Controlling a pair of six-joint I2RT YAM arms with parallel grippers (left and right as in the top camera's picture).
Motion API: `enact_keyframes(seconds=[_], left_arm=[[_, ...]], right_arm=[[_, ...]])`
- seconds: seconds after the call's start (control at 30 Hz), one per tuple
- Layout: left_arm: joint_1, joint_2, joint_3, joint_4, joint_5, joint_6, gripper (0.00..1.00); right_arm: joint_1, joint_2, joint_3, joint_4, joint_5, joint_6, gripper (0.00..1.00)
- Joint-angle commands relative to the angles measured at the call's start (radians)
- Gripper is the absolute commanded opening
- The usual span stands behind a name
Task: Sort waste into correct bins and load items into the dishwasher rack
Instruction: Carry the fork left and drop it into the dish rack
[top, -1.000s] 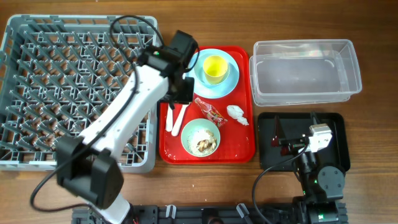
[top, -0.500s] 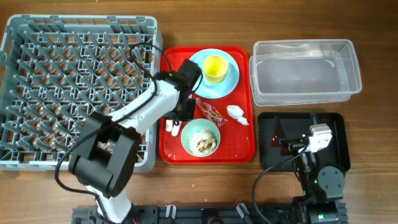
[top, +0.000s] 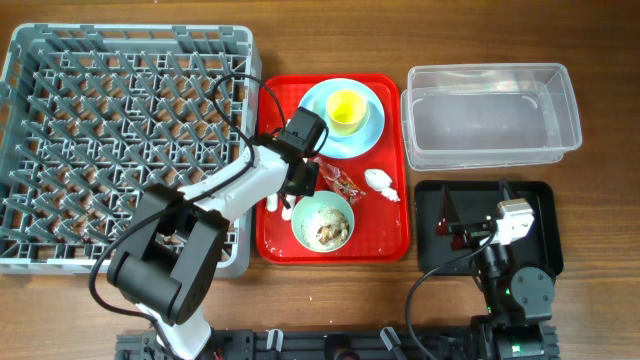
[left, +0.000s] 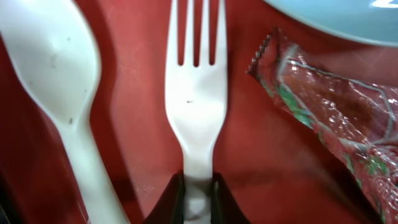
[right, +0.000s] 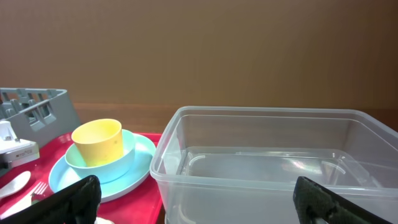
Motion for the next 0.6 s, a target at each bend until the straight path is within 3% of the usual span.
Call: enact_keyframes(seconds=[0.0,0.23,0.37,0.57], left_arm=[[-0.005,0.03,-0.034,-0.005,-0.029,0.001,0.04],[-0.005,-0.013,0.051,-0.051,-0.198,0.001,0.04],[-0.005,-0.14,0.133,-0.185,-0.296,0.002,0.04],[0.016,-0.367,0.136,-0.199,-0.365,0.098,0.04]], right_arm=[[-0.005,-0.003,-0.001,0.003,-0.009,-0.005,1.0],[-0.005,-0.003,-0.001,0.003,-0.009,-0.005,1.0],[-0.005,-0.003,-0.001,0.003,-0.009,-0.005,1.0],[-0.005,-0.003,-0.001,0.003,-0.009,-0.006,1.0]])
